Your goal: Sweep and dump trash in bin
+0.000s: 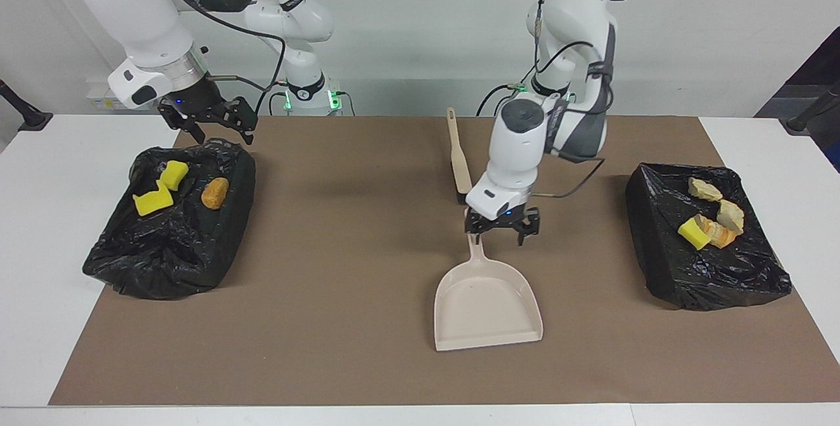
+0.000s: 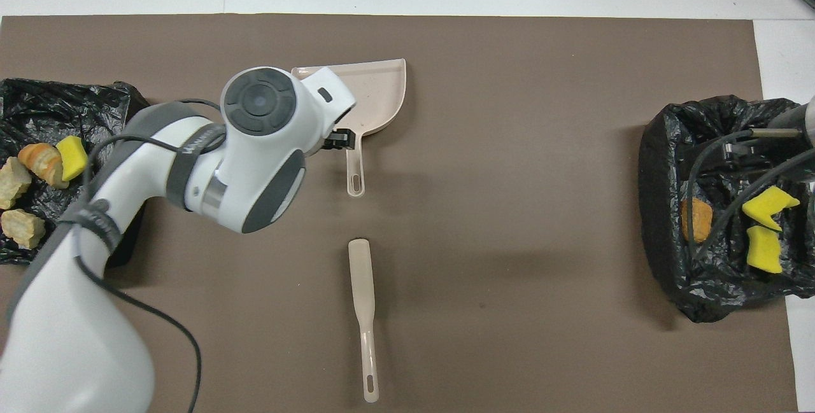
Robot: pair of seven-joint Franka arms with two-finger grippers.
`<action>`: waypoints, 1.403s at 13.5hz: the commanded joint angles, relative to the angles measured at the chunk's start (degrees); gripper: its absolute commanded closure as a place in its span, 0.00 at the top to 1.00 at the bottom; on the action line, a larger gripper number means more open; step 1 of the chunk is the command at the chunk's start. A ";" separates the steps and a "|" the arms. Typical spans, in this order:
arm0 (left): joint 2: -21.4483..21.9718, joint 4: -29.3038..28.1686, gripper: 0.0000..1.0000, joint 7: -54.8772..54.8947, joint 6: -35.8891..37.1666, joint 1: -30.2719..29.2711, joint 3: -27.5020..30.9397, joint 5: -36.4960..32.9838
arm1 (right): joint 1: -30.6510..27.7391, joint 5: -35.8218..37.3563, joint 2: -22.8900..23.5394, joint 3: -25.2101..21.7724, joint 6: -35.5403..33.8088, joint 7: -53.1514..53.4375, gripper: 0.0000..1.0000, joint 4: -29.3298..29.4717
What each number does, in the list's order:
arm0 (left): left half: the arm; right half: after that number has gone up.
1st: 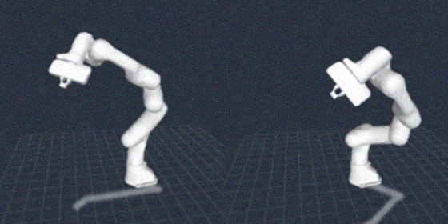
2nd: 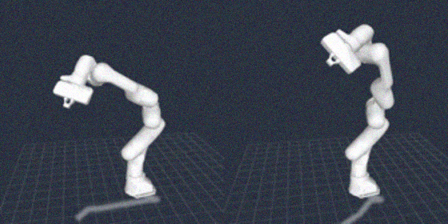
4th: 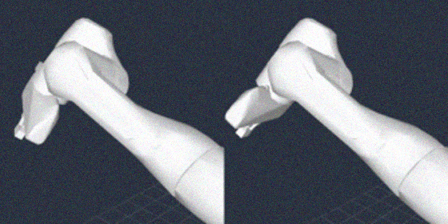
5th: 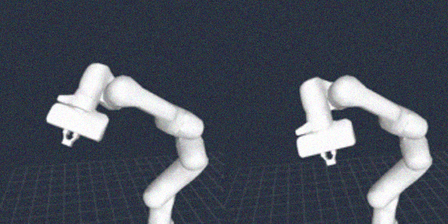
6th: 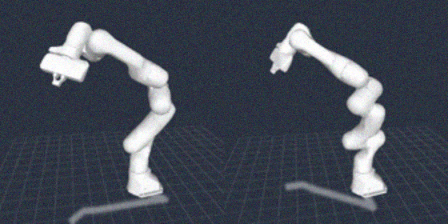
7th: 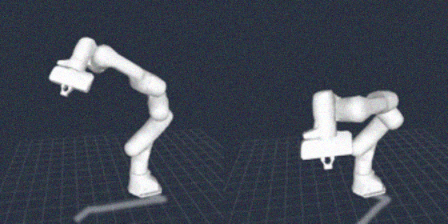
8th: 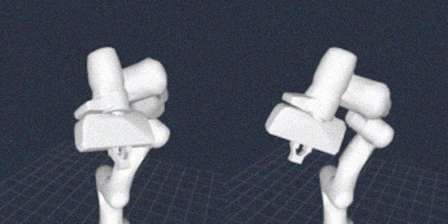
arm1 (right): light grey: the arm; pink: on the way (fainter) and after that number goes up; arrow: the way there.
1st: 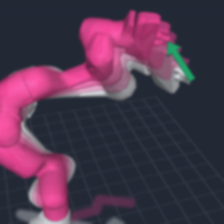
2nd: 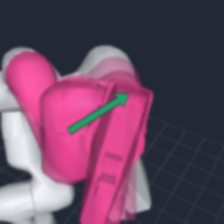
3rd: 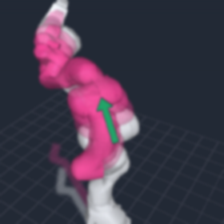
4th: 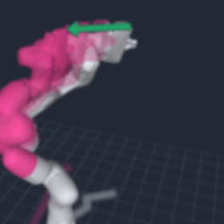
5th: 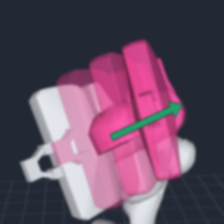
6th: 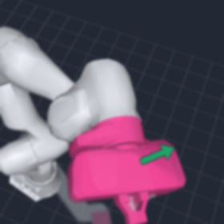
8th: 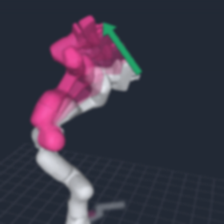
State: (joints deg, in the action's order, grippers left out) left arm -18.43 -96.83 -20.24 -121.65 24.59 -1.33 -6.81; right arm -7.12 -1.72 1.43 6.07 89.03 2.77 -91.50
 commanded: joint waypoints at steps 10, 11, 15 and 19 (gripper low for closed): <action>22.92 8.29 1.00 26.28 32.58 -16.32 0.45 4.69 | -0.26 0.49 0.50 0.52 0.45 0.92 1.00 0.71; 21.00 11.46 1.00 27.52 36.27 -16.85 0.80 5.40 | -0.26 0.49 0.50 0.52 0.36 0.92 1.00 0.71; 16.32 19.49 1.00 27.71 40.88 -19.48 0.72 7.50 | -0.26 0.49 0.50 0.52 0.36 0.92 1.00 0.71; 18.16 17.83 1.00 27.89 37.98 -20.02 0.54 7.95 | -0.17 0.40 0.50 0.52 0.10 0.83 1.00 0.71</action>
State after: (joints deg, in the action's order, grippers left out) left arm -1.01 -79.77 6.87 -83.40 5.40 -0.25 0.07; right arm -7.09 -1.72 1.44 6.14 89.03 2.77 -91.50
